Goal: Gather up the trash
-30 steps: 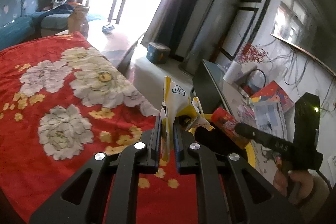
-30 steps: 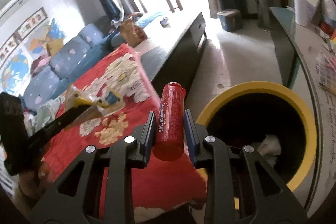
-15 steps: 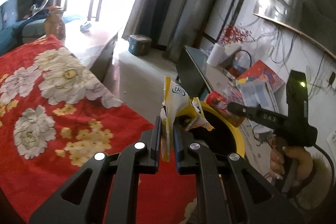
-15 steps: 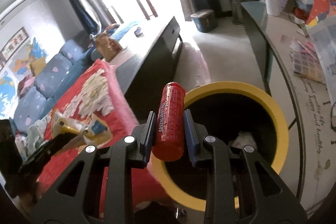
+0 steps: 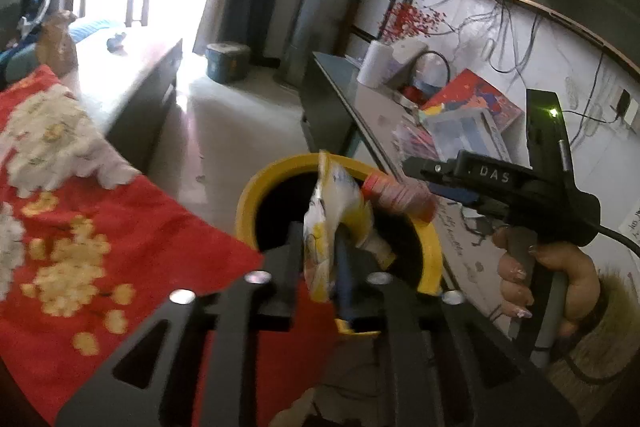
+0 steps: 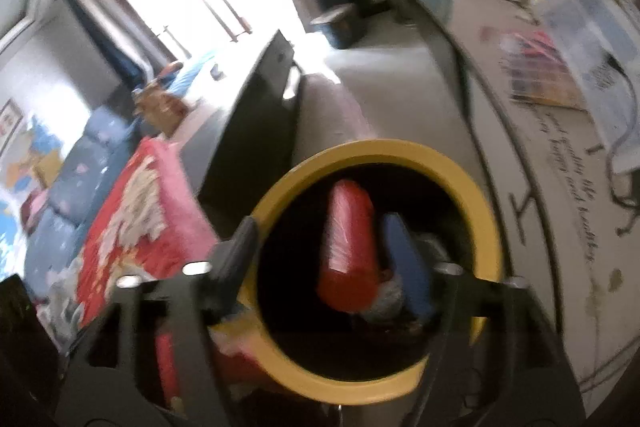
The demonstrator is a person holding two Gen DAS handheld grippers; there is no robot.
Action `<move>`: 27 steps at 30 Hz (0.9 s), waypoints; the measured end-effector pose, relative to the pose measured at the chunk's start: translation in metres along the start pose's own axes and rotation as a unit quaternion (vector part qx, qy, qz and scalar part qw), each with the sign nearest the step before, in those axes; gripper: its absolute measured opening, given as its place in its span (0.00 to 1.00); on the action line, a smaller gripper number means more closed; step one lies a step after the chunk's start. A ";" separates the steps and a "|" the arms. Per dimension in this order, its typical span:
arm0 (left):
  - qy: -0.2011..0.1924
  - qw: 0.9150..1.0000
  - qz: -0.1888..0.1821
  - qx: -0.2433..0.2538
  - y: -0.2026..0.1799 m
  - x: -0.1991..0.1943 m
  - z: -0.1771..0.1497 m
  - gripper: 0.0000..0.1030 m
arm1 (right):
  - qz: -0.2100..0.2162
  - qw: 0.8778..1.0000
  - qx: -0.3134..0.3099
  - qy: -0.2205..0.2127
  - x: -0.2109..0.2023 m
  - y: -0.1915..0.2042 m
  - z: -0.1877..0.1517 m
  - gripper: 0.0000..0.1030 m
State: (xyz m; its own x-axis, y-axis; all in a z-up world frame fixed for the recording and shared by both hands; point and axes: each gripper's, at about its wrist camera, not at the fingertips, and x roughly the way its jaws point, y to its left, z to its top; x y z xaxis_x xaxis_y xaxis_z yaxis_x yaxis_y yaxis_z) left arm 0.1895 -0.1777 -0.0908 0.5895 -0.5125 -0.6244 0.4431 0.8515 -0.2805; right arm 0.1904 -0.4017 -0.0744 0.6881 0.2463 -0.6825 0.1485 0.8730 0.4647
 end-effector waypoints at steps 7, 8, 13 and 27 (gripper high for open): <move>-0.014 1.000 0.009 0.002 -0.002 -0.007 -0.002 0.74 | -0.024 0.999 -0.034 -0.027 -0.024 0.006 -0.008 0.65; -0.018 1.000 0.012 0.001 -0.001 -0.011 -0.002 0.79 | -0.024 0.998 -0.042 -0.031 -0.028 0.009 -0.009 0.71; -0.043 0.998 0.050 -0.004 0.008 -0.037 -0.002 0.91 | -0.024 0.992 -0.102 -0.075 -0.053 0.036 -0.020 0.89; -0.093 0.981 0.166 -0.046 0.044 -0.123 -0.026 0.94 | -0.008 0.954 -0.231 -0.192 -0.105 0.102 -0.079 0.89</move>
State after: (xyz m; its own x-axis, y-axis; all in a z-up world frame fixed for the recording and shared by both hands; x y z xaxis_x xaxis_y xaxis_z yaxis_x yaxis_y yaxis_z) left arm 0.1192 -0.0747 -0.0450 0.8071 -0.2095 -0.5520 0.1478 0.9769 -0.1546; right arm 0.0772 -0.3050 0.0001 0.9108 0.1359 -0.3899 -0.1058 0.9896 0.0977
